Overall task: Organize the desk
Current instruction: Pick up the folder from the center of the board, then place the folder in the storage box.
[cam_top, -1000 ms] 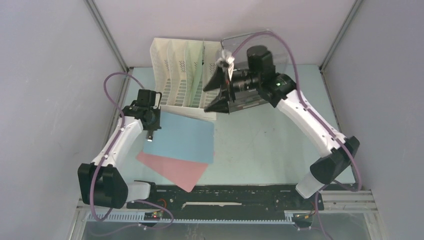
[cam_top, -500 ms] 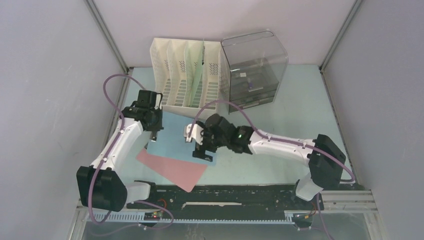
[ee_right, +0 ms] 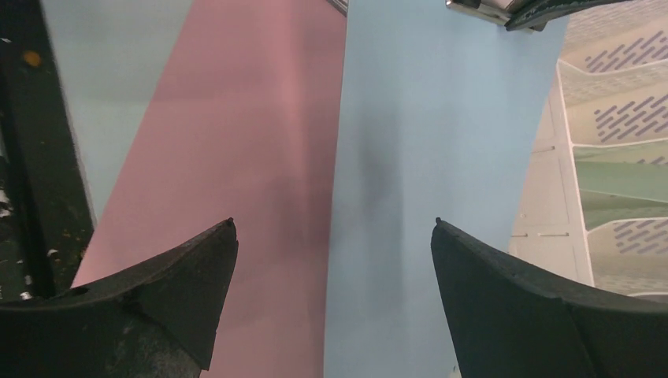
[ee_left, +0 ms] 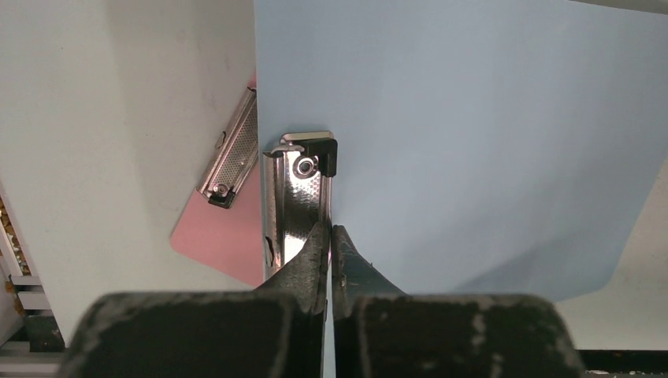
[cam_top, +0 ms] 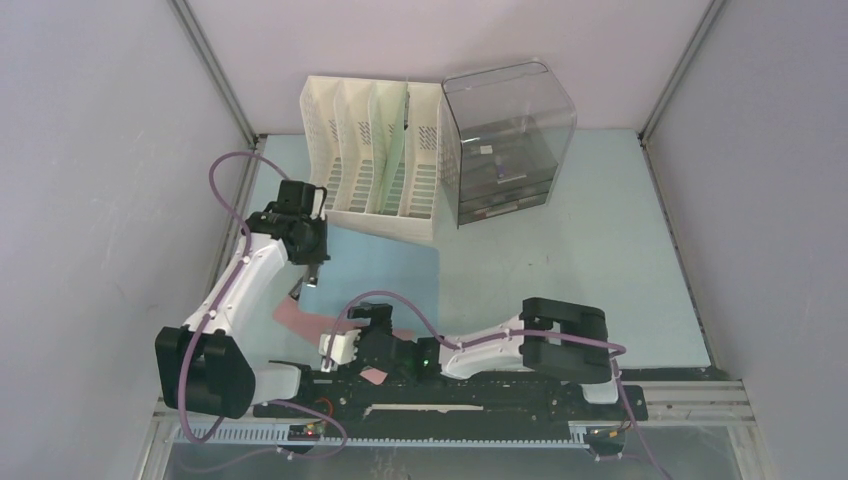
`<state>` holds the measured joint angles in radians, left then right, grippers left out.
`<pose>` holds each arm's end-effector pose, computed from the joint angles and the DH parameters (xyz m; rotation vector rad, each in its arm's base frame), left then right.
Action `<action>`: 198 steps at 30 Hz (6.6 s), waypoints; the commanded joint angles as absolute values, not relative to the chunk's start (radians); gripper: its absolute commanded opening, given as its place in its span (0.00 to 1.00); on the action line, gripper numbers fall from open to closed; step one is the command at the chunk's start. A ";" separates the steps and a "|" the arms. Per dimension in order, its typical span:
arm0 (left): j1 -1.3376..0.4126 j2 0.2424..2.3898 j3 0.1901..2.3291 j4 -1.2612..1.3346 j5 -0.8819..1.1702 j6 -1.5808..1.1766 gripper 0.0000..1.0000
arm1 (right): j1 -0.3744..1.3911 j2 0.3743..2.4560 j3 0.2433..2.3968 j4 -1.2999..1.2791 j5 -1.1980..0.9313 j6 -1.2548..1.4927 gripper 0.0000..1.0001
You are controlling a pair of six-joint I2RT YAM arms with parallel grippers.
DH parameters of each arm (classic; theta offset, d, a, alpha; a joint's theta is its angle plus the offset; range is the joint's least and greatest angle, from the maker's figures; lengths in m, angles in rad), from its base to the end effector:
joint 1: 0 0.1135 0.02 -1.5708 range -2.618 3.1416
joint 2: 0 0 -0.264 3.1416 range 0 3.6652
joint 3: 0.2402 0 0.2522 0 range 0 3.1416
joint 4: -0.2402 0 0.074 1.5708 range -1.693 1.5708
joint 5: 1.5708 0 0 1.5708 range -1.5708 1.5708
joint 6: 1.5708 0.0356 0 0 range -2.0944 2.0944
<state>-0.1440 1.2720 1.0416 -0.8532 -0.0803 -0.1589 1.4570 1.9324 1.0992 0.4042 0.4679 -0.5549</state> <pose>0.2436 -0.0324 0.2715 -0.0461 2.6480 0.0059 0.0635 0.4142 0.1755 -1.4727 1.2831 0.1264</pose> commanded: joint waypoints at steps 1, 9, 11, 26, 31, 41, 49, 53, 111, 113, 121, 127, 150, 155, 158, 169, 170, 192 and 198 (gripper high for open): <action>-0.151 1.247 1.053 -0.852 -0.056 -0.179 0.00 | 1.462 1.960 1.104 0.594 0.598 -0.621 0.99; -0.151 1.224 1.039 -0.846 -0.049 -0.194 0.00 | 1.466 2.108 1.070 0.922 0.672 -0.907 0.74; -0.150 1.214 1.036 -0.841 -0.050 -0.200 0.00 | 1.476 2.116 1.041 0.997 0.666 -0.966 0.67; -0.149 1.164 1.021 -0.830 -0.026 -0.235 0.01 | 1.500 2.028 0.960 1.159 0.635 -1.114 0.00; -0.150 1.093 1.053 -0.820 -0.008 -0.276 0.27 | 1.499 1.928 0.936 1.107 0.620 -1.061 0.00; -0.145 0.788 1.086 -0.711 -0.013 -0.428 0.72 | 1.437 1.668 0.930 0.818 0.528 -0.807 0.00; -0.140 0.483 1.002 -0.621 -0.159 -0.670 1.00 | 1.363 1.580 0.931 0.676 0.457 -0.679 0.00; -0.140 0.411 0.985 -0.615 -0.171 -0.765 1.00 | 1.341 1.560 0.931 0.649 0.435 -0.645 0.00; -0.463 0.509 0.915 -0.469 -0.356 -0.631 0.00 | 1.120 1.433 1.536 -0.874 -0.725 -0.667 1.00; -0.463 0.533 0.956 -0.467 -0.341 -0.551 0.00 | 1.084 1.371 1.522 -0.933 -0.791 -0.700 1.00; -0.463 0.644 1.116 -0.462 -0.272 -0.335 0.00 | 0.778 1.180 1.385 -0.978 -0.929 -0.832 1.00; -0.463 0.723 1.203 -0.439 -0.293 -0.225 0.00 | 0.672 1.190 1.353 -0.967 -0.931 -0.842 1.00; -0.433 1.020 1.336 -0.041 -0.399 -0.003 0.00 | 0.610 1.200 1.330 -0.964 -0.893 -0.859 1.00; -0.365 1.077 1.330 0.061 -0.317 -0.030 0.00 | 0.606 1.195 1.323 -0.960 -0.896 -0.862 1.00; -0.319 1.103 1.293 0.164 -0.255 -0.050 0.00 | 0.607 1.195 1.322 -0.960 -0.891 -0.864 1.00; -0.230 1.301 1.364 0.297 -0.067 -0.041 0.00 | 0.604 1.196 1.323 -0.964 -0.879 -0.871 1.00; -0.230 1.318 1.367 0.307 -0.074 -0.029 0.00 | 0.604 1.197 1.323 -0.966 -0.879 -0.872 1.00; -0.225 1.607 1.301 0.774 -0.131 0.062 0.00 | 0.632 1.242 1.323 -0.991 -0.856 -0.904 1.00; -0.206 1.678 1.236 0.953 -0.117 0.023 0.00 | 0.634 1.253 1.323 -0.999 -0.851 -0.911 1.00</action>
<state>-0.2237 1.6501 1.2652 0.7475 -0.1276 0.0444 0.6254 1.2476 1.3228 -0.9825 -0.8536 -0.8913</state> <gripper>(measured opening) 0.003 0.994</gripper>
